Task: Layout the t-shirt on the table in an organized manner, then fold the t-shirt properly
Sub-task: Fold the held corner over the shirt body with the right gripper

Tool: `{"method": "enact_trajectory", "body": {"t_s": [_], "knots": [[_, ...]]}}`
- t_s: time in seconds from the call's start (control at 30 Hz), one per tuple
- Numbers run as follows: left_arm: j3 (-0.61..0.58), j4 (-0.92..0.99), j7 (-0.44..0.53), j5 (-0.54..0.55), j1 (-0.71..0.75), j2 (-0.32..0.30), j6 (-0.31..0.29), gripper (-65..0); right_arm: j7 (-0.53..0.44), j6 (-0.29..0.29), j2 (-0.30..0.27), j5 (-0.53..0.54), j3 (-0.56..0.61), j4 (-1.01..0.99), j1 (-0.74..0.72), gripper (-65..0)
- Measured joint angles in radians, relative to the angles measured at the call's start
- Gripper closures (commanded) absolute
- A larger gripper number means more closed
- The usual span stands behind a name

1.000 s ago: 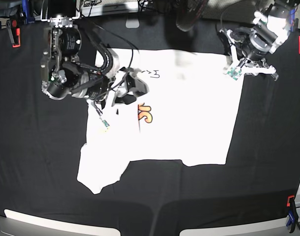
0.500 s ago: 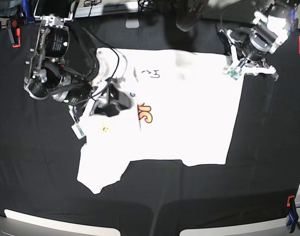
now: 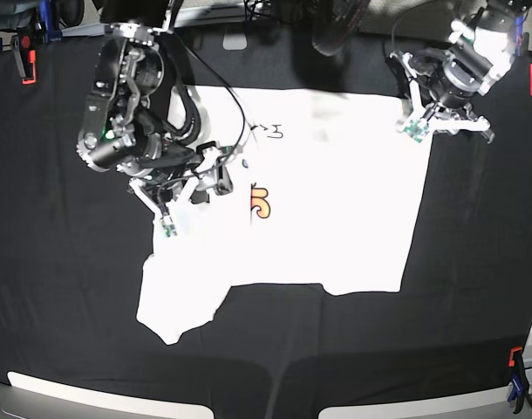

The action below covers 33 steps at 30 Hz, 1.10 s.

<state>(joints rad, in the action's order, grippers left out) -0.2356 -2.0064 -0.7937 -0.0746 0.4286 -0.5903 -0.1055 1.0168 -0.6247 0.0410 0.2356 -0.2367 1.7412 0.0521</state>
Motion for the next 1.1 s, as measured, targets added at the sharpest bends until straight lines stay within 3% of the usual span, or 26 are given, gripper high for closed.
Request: {"method": "enact_trajectory", "body": {"t_s": [0.37, 0.4, 0.53, 0.67, 0.87, 1.0, 1.1], "knots": [[0.000, 0.000, 0.000, 0.000, 0.000, 0.000, 0.000, -11.7, -0.015, 0.005, -0.002, -0.038, -0.050, 0.000, -0.002, -26.7], [0.000, 0.000, 0.000, 0.000, 0.000, 0.000, 0.000, -13.3, -0.015, 0.005, -0.002, -0.039, -0.062, 0.000, -0.002, -26.7], [0.000, 0.000, -0.054, 0.000, 0.000, 0.000, 0.000, -31.2, -0.015, 0.005, -0.002, -0.034, -0.108, 0.000, -0.002, -26.7], [0.000, 0.000, -0.149, 0.000, 0.000, 0.000, 0.000, -31.8, -0.014, 0.008, -0.002, 0.002, -0.112, 0.000, -0.002, -26.7], [0.000, 0.000, -0.075, -0.017, 0.000, 0.000, 0.002, -31.8, -0.014, 0.004, -0.002, 0.037, -0.105, 0.000, -0.002, -26.7], [0.000, 0.000, -0.105, -0.149, 0.000, -0.001, 0.148, -31.8, -0.023, 0.003, -0.002, -0.028, -0.105, 0.000, -0.002, -26.7], [0.000, 0.000, -0.135, -0.261, 0.000, -0.001, 0.306, -31.8, -0.041, 0.016, -0.002, -0.071, -0.106, 0.000, -0.002, -26.7]]}}
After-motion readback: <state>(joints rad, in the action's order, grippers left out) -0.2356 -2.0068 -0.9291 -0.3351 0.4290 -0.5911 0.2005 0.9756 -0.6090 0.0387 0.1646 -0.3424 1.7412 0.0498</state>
